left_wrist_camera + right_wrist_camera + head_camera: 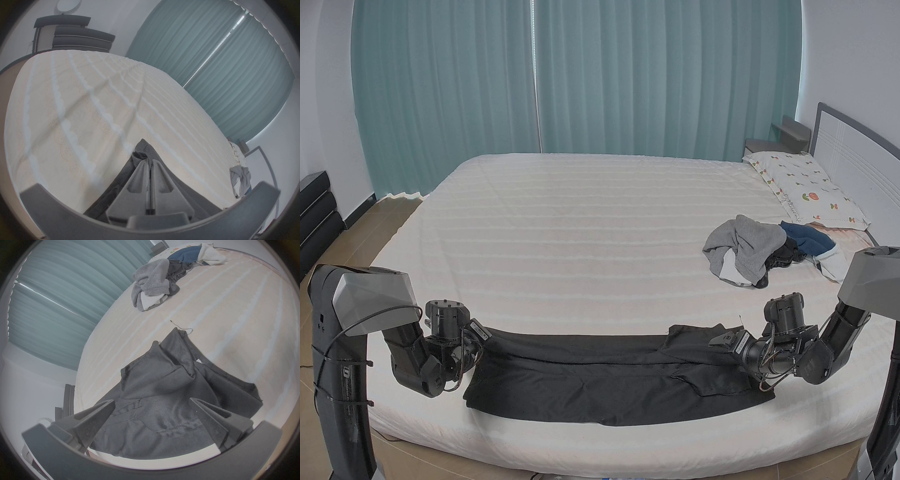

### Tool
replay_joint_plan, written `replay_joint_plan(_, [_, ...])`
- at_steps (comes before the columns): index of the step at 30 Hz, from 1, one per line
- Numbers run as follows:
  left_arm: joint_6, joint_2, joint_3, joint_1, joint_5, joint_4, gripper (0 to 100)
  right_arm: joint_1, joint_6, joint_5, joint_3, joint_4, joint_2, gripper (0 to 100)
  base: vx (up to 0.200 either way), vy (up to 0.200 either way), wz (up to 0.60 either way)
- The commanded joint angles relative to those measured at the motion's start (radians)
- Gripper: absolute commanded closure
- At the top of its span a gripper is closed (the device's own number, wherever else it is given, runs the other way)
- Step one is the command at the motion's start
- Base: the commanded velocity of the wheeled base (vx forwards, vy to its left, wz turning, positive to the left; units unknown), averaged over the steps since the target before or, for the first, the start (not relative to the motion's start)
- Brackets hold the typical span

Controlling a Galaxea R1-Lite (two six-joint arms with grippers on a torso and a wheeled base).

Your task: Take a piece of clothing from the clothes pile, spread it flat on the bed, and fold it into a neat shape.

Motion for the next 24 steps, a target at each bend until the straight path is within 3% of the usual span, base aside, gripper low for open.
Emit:
replay_joint_plan(1, [-0.038,-0.037,0.0,0.002,-0.004,-0.001,100,0.017,0.006,-0.006,-0.033,-0.009,0.077,0,0.0,0.0,0.0])
replay_joint_plan(24, [-0.046,-0.033,0.002,0.0,-0.005,-0.001,100,-0.013,0.006,-0.052,-0.16,-0.004,0.166,0,0.0,0.0,0.0])
